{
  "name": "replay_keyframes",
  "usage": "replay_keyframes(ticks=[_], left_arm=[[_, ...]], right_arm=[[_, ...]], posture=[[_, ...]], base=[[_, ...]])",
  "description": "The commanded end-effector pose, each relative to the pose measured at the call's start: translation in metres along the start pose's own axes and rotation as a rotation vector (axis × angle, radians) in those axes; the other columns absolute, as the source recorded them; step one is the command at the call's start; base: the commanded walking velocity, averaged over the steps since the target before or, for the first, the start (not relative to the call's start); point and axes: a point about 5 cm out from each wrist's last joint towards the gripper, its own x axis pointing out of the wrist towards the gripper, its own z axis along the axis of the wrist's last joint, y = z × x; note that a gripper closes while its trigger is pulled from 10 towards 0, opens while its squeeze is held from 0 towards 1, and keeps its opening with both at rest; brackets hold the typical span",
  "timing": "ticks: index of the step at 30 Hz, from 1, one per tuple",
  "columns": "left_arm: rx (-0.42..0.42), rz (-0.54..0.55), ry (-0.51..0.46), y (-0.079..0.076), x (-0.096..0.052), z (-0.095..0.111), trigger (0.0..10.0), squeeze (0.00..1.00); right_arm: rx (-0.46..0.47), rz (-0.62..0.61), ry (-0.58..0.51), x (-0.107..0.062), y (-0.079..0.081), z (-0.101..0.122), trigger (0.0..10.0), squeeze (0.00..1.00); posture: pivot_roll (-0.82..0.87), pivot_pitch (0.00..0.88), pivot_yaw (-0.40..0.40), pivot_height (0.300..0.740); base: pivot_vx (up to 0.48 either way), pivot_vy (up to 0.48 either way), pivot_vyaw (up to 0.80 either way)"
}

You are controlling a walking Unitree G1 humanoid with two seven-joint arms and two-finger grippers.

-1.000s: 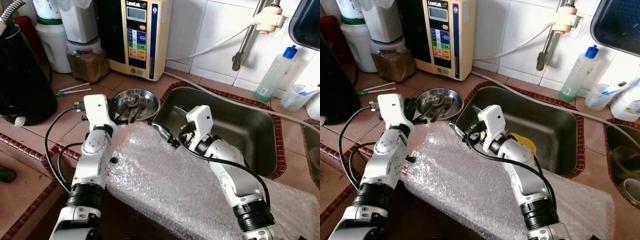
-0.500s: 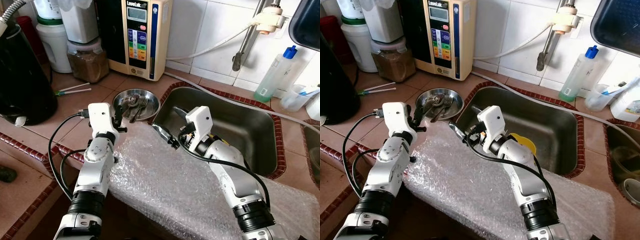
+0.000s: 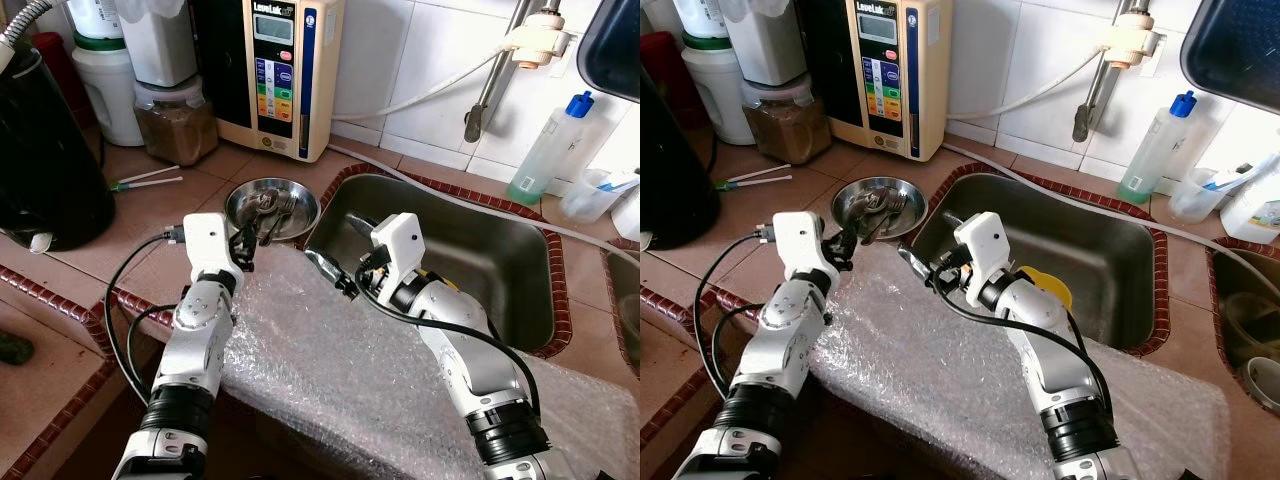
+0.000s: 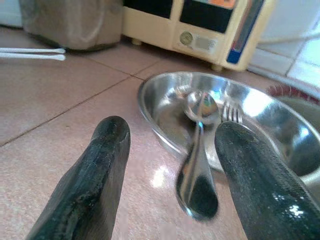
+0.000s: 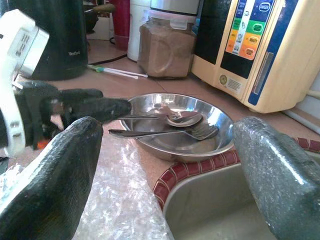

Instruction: Kitchen organization

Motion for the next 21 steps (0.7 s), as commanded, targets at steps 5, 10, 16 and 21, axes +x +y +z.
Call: replay_keyframes(ticks=[5,10,16,21], left_arm=[[-0.016,0.005,0.007,-0.002,0.009,0.005,10.0,1.00],[-0.040,0.002,0.040,-0.004,0.015,0.002,10.0,0.04],[-0.072,-0.008,0.071,-0.007,0.016,-0.003,10.0,0.00],[-0.088,-0.012,0.078,-0.007,0.017,-0.004,0.0,0.00]], right_arm=[[-0.003,-0.008,0.012,-0.002,0.000,-0.003,10.0,0.00],[-0.006,-0.003,0.012,-0.002,0.001,-0.003,10.0,0.00],[-0.008,-0.008,0.013,-0.003,0.000,-0.003,10.0,0.00],[-0.008,-0.009,0.013,-0.003,0.000,-0.003,10.0,0.00]], posture=[[0.03,0.000,-0.042,0.740],[0.03,0.000,-0.042,0.740],[0.03,0.000,-0.038,0.740],[0.03,0.000,-0.038,0.740]], base=[[0.000,0.000,0.00],[0.000,0.000,0.00],[0.000,0.000,0.00],[0.000,0.000,0.00]])
